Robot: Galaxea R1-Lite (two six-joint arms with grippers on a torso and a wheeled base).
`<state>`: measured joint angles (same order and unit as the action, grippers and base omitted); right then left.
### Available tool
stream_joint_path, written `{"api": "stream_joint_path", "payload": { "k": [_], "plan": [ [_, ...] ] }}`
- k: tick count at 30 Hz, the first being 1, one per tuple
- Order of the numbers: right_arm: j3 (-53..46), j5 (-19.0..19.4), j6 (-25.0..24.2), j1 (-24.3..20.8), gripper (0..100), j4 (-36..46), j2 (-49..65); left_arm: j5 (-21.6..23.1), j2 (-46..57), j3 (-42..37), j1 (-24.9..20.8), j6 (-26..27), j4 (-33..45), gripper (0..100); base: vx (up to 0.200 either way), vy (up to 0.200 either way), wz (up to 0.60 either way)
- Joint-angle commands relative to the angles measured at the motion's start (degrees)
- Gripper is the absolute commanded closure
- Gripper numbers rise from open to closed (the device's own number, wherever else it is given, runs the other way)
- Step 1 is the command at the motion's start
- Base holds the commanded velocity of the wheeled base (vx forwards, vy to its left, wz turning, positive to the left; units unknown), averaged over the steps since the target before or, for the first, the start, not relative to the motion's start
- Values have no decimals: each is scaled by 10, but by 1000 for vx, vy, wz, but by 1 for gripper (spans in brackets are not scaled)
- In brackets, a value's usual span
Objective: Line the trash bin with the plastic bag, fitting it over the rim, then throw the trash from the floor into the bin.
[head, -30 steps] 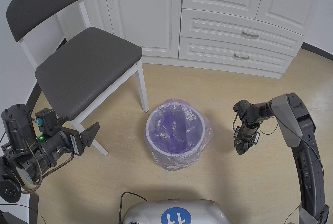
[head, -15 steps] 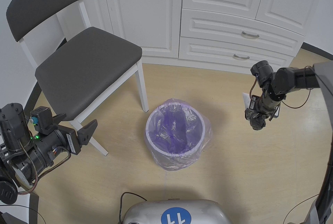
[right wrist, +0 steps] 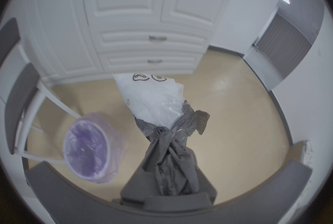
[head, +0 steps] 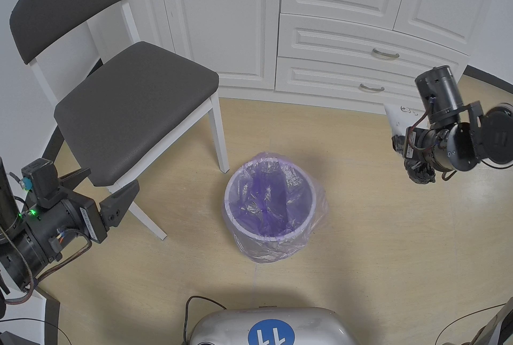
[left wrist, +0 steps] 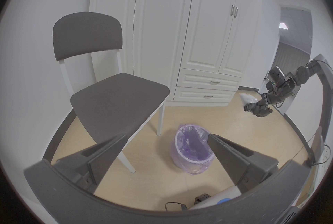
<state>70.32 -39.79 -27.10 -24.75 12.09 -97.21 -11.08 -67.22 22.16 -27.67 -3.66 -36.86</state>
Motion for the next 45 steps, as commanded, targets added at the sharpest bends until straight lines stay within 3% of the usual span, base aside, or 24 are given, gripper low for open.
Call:
{"api": "stream_joint_path", "payload": {
  "k": [1,4,6,8,10,11,13,14,20,28,32,33,34,37,39,42,43,45],
  "plan": [
    [-105,-20,63,-81,100,-110,130,0,71,25,-19,0,39,0,0,0,0],
    [-120,-18,77,-89,100,-129,141,0,77,26,-19,0,40,0,0,0,0],
    [-172,21,119,-108,100,-211,151,0,89,31,-19,1,41,0,0,0,0],
    [-189,47,123,-110,100,-248,147,0,96,31,-19,1,41,0,0,0,0],
    [-193,65,123,-111,100,-262,145,0,98,31,-20,1,41,0,0,0,0],
    [-193,107,118,-111,100,-267,140,-1,102,32,-25,1,40,0,0,0,0],
    [-193,114,117,-111,100,-267,139,-1,103,32,-26,1,40,0,0,0,0],
    [-191,166,94,-110,100,-268,120,-1,111,34,-26,2,40,0,0,0,0],
    [-164,284,2,-109,100,-264,67,-1,134,37,-26,35,41,0,0,0,0],
    [-98,307,-35,-112,100,-253,-25,-2,175,41,-26,81,42,0,0,0,0],
    [56,309,-33,-119,100,-122,-100,0,181,38,-26,89,43,0,0,0,0],
    [56,309,-33,-119,100,-122,-100,0,181,38,-26,89,43,0,0,0,0],
    [148,312,-42,-113,100,-51,-147,0,183,39,-26,104,43,0,0,0,0],
    [226,318,-73,-102,100,11,-192,-2,188,38,-26,111,43,0,0,0,0],
    [330,352,-108,-85,100,88,-267,-4,191,39,-24,112,43,0,0,0,0],
    [394,363,-121,-69,100,137,-305,-5,191,40,-22,112,43,0,0,0,0],
    [443,367,-146,-58,100,185,-330,-5,194,40,-22,114,43,0,0,0,0],
    [443,380,-165,-53,100,217,-345,-5,195,39,-22,117,43,0,0,0,0]
  ]
}}
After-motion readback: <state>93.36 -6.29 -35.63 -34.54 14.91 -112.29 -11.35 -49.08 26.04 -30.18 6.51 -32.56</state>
